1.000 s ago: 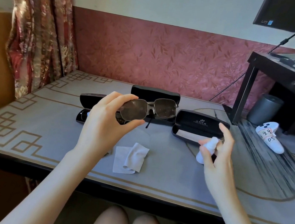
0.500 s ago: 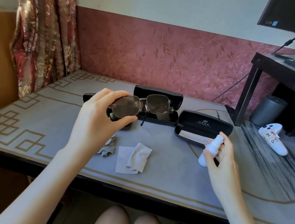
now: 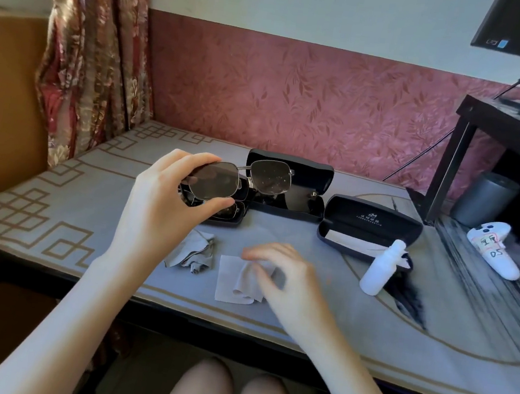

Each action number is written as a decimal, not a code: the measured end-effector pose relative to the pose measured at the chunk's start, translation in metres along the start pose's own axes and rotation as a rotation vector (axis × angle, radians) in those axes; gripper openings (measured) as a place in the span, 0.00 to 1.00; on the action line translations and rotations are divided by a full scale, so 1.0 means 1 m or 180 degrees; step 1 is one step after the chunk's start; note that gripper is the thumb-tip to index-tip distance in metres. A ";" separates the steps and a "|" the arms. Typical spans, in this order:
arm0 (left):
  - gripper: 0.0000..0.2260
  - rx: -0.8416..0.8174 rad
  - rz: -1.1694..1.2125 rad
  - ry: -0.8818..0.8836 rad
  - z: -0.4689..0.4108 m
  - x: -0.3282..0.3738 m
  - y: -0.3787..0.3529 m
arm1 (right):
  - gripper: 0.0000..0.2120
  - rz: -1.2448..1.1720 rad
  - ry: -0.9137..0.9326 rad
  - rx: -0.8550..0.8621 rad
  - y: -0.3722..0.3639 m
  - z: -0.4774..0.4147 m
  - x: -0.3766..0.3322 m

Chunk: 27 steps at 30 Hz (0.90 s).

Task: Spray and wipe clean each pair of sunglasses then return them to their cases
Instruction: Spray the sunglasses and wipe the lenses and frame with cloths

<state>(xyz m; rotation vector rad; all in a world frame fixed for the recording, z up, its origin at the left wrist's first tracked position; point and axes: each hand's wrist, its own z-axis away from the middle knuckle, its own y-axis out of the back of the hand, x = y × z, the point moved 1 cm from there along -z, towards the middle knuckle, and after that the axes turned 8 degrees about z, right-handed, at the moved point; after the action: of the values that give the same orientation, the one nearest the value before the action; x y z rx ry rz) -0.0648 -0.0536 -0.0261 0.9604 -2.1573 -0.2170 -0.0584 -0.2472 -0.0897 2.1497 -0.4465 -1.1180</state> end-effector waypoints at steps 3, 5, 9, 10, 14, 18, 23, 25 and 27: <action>0.21 0.0014 -0.0007 -0.0039 0.000 -0.001 0.002 | 0.15 0.0221 -0.0011 -0.0683 -0.019 -0.027 -0.018; 0.21 0.0009 0.0009 -0.0048 0.000 -0.002 0.003 | 0.17 0.0376 0.0125 -0.0781 -0.034 -0.044 -0.023; 0.21 -0.0011 0.0030 -0.0045 0.000 -0.004 0.003 | 0.19 0.0723 0.0482 -0.1045 -0.062 -0.057 -0.021; 0.21 -0.0012 0.0023 -0.0044 0.000 -0.004 0.002 | 0.16 0.0762 0.0536 -0.1061 -0.065 -0.057 -0.020; 0.21 -0.0047 0.0002 -0.0053 0.001 -0.005 0.001 | 0.06 0.0955 0.0722 -0.0687 -0.062 -0.049 -0.016; 0.21 -0.0064 0.0045 -0.0010 0.001 -0.005 0.001 | 0.02 0.0414 0.0216 -0.0155 -0.036 -0.032 -0.013; 0.21 -0.0066 0.0104 0.0034 0.002 -0.004 -0.001 | 0.03 -0.0230 -0.0653 0.0353 0.004 -0.016 -0.003; 0.21 -0.0087 0.0094 0.0051 0.002 -0.003 -0.002 | 0.06 -0.0521 -0.0924 0.0569 0.022 -0.014 0.001; 0.21 -0.0093 0.0082 0.0053 0.002 -0.003 -0.003 | 0.05 -0.0922 -0.1220 0.0563 0.039 -0.014 0.007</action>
<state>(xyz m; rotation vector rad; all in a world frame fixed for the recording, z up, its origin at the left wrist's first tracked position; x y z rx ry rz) -0.0633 -0.0545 -0.0310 0.9142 -2.1444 -0.2265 -0.0425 -0.2732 -0.0611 2.2008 -0.4234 -1.7257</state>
